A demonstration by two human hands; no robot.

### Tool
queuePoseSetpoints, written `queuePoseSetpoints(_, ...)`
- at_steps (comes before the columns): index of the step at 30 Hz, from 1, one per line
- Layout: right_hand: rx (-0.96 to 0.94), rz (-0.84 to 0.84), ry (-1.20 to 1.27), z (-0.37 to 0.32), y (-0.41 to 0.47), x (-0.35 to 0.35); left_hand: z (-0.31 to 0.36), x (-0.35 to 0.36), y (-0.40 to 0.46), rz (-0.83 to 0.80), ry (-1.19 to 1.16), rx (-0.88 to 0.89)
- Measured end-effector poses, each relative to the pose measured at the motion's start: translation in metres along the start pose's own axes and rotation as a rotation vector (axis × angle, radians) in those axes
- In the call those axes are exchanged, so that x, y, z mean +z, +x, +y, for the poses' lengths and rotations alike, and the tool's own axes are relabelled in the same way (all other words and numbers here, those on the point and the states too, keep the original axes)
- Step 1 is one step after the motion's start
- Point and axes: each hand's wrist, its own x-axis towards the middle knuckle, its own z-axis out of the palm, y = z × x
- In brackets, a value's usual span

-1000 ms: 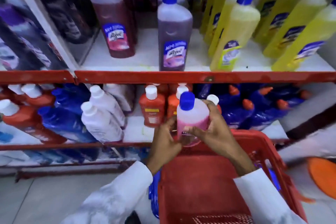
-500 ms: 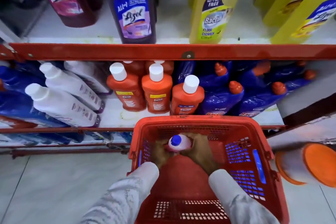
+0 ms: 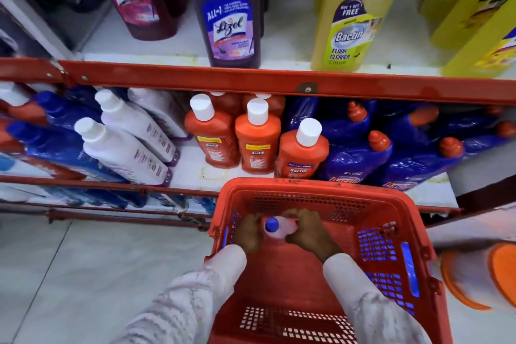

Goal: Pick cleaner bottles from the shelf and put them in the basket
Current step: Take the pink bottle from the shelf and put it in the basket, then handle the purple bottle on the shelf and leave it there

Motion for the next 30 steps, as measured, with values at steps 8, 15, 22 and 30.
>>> queuePoseSetpoints(8,-0.239,0.414,-0.14,-0.115,-0.05,-0.09,0.123,-0.127,-0.102,0.441,0.438,0.63)
queuePoseSetpoints(15,-0.503,0.824,0.084,-0.226,-0.057,-0.127,0.165,-0.205,-0.115,0.829,0.573,0.797)
queuePoseSetpoints(22,-0.412,1.059,0.247,-0.312,-0.01,-0.13,0.178,-0.248,-0.069,0.814,0.638,0.658)
queuePoseSetpoints(30,-0.304,0.951,0.47,-0.346,0.043,-0.143,0.159,-0.254,-0.039,0.678,0.69,0.671)
